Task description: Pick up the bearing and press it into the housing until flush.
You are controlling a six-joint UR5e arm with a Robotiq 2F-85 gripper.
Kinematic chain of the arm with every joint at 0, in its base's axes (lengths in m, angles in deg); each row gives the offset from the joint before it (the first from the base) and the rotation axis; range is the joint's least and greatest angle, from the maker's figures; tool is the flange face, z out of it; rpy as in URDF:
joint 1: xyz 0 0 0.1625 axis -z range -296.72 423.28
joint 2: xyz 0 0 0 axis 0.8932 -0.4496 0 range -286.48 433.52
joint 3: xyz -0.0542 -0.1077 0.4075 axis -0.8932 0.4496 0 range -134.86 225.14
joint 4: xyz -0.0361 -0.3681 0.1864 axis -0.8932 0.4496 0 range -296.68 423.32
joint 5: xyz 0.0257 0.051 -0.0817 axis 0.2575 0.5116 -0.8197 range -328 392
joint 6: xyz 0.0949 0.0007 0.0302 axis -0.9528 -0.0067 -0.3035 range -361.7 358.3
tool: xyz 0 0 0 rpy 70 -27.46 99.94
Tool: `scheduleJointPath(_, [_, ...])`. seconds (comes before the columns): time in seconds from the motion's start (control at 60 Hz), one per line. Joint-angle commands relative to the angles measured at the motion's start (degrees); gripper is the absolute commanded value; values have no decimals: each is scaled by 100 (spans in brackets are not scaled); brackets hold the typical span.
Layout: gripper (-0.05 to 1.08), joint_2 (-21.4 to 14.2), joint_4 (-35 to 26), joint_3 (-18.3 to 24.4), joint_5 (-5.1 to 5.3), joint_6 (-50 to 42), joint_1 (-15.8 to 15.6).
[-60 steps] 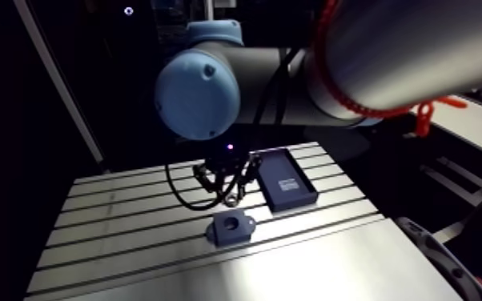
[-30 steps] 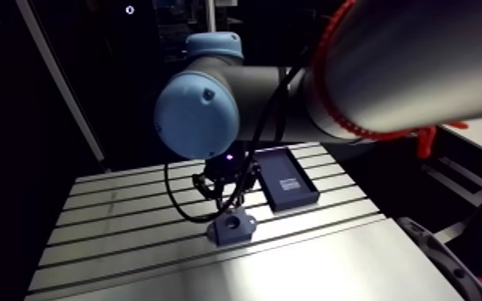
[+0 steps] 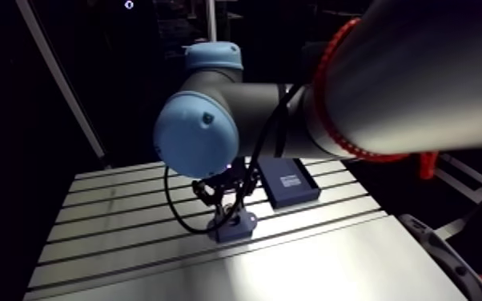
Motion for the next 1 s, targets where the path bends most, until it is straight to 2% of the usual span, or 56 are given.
scheduleJointPath(0.017, [72,32,82,-26,-11,11,-3])
scheduleJointPath(1.0, [72,225,222,-53,-12,19,23])
